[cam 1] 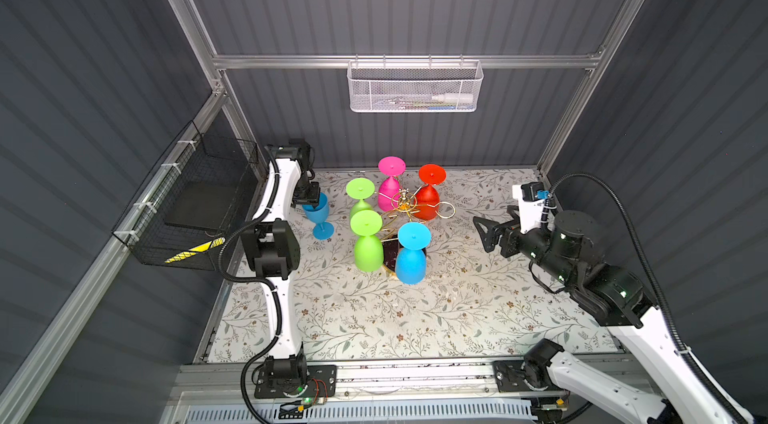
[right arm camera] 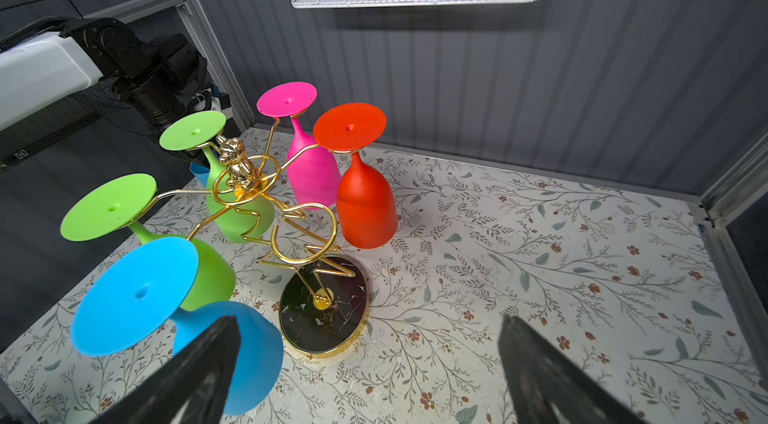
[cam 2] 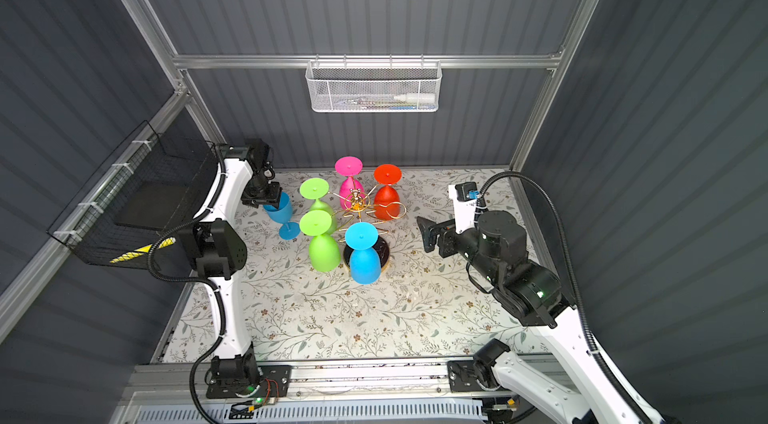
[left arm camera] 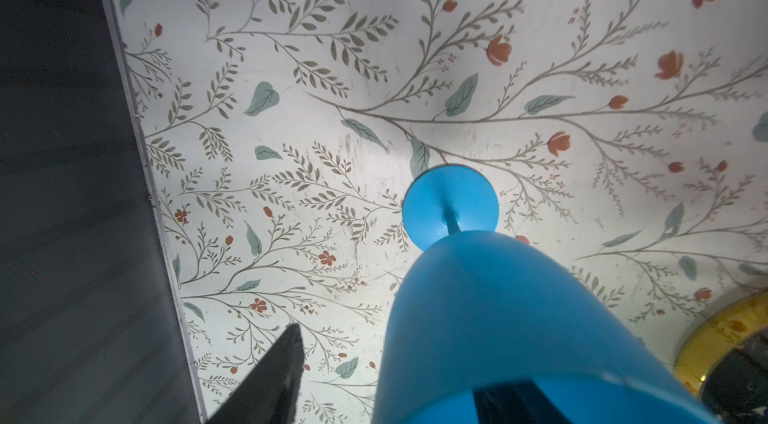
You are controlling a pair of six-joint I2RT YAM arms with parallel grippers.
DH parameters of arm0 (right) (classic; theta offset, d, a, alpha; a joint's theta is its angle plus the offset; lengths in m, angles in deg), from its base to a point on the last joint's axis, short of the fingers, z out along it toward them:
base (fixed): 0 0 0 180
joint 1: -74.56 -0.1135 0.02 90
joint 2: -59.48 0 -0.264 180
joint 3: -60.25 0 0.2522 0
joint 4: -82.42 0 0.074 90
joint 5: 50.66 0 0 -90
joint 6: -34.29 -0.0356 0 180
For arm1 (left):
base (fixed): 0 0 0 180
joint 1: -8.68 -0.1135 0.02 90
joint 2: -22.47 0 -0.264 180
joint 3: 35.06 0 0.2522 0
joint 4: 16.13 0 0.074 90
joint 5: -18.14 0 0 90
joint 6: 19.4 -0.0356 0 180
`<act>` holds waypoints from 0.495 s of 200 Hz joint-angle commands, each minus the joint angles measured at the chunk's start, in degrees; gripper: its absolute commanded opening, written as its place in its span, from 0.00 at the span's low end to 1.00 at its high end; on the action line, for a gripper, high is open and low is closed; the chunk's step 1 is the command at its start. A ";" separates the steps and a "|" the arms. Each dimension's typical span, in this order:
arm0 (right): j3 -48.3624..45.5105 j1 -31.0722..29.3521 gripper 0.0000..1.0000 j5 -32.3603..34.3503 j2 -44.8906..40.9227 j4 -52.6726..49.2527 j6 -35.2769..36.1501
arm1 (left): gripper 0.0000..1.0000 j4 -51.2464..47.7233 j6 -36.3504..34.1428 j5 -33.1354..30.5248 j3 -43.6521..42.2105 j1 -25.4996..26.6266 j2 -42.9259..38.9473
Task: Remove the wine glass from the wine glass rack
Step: 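Lower the cyan glass upright onto the table and open the left gripper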
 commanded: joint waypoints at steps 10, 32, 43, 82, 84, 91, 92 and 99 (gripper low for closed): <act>2.19 0.15 0.98 -1.31 -0.01 0.63 -1.16 | 0.70 2.88 0.34 2.24 -0.80 -0.79 -6.61; 2.71 0.21 0.98 -1.91 0.71 0.59 -1.36 | 0.74 3.89 0.28 4.39 -1.05 -0.89 -8.60; 2.97 0.27 0.98 -2.36 0.99 0.54 -1.51 | 0.74 3.89 0.24 4.91 -1.18 -0.89 -9.53; 4.41 0.21 0.96 -2.48 2.18 -1.22 -1.95 | 0.75 7.53 -0.07 5.59 -5.00 -0.89 -15.71; 4.53 0.21 0.96 -2.48 2.27 -1.40 -1.93 | 0.75 7.89 -0.06 5.46 -5.25 -0.89 -16.13; 4.82 0.22 0.95 -2.93 2.56 -1.82 -2.13 | 0.75 8.80 0.18 4.81 -5.74 -0.89 -17.48; 4.87 0.22 0.95 -3.02 2.62 -1.83 -2.16 | 0.75 8.94 0.19 4.71 -5.80 -0.89 -17.68; 5.08 0.26 0.95 -3.93 2.87 -2.02 -2.56 | 0.75 10.13 0.28 4.66 -6.48 -0.89 -19.19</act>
